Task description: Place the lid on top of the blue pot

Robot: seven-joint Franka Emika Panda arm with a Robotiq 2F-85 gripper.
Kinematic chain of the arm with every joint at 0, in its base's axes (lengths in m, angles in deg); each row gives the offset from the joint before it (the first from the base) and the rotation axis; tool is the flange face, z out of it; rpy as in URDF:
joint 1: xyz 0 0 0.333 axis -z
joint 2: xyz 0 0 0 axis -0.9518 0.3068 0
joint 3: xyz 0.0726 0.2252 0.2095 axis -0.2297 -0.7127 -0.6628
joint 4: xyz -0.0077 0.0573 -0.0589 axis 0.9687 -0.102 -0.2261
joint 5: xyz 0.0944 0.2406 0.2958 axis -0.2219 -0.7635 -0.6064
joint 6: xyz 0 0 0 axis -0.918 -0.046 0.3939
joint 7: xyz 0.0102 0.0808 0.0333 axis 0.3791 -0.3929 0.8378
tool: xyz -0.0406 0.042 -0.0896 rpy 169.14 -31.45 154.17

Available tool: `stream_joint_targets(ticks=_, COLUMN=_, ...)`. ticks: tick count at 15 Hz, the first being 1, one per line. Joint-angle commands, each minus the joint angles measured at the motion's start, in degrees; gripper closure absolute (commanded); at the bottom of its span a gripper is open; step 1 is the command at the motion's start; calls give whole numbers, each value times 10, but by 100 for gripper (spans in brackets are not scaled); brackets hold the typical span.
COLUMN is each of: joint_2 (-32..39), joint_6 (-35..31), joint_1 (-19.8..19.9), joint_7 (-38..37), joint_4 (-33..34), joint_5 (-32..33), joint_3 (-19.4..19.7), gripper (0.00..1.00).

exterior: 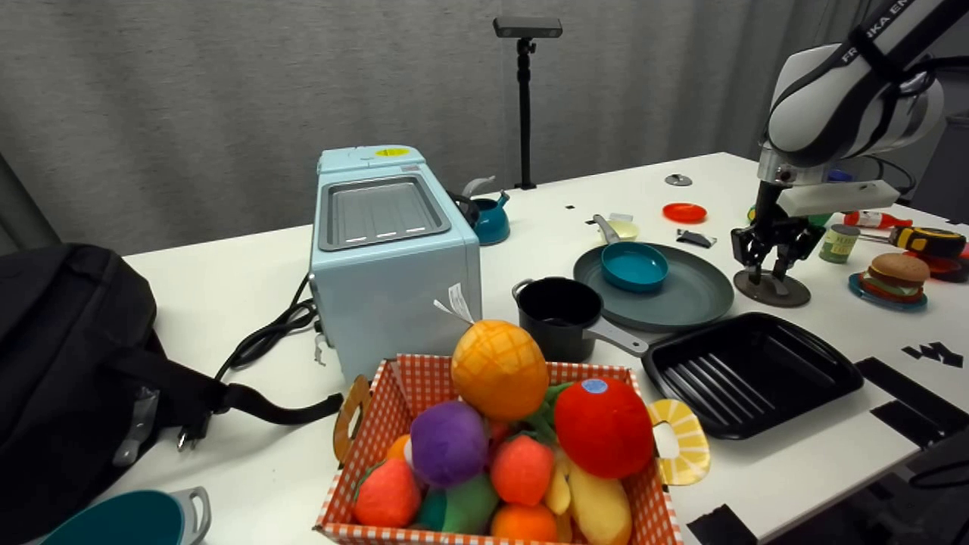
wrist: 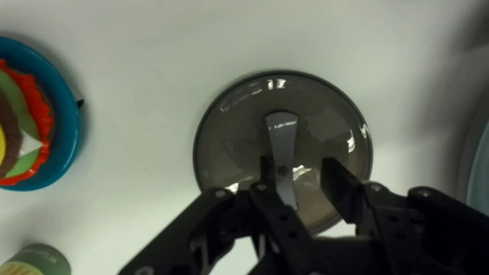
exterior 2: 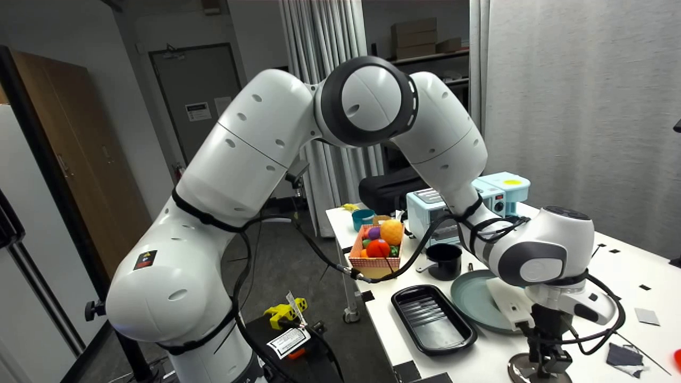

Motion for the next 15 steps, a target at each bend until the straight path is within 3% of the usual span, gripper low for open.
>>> stream_joint_targets(ticks=1, joint_2=18, joint_6=3, joint_1=3, joint_7=-2, joint_4=19, joint_5=-12, joint_3=-3, gripper=95)
stream_joint_targets(ticks=2, joint_2=18, joint_6=4, joint_1=4, joint_7=-2, joint_4=21, joint_5=-11, joint_3=-4, gripper=100)
stream_joint_targets(ticks=15, joint_2=-66, joint_6=73, joint_1=-1, joint_7=2, joint_4=9, joint_5=16, joint_3=31, gripper=96)
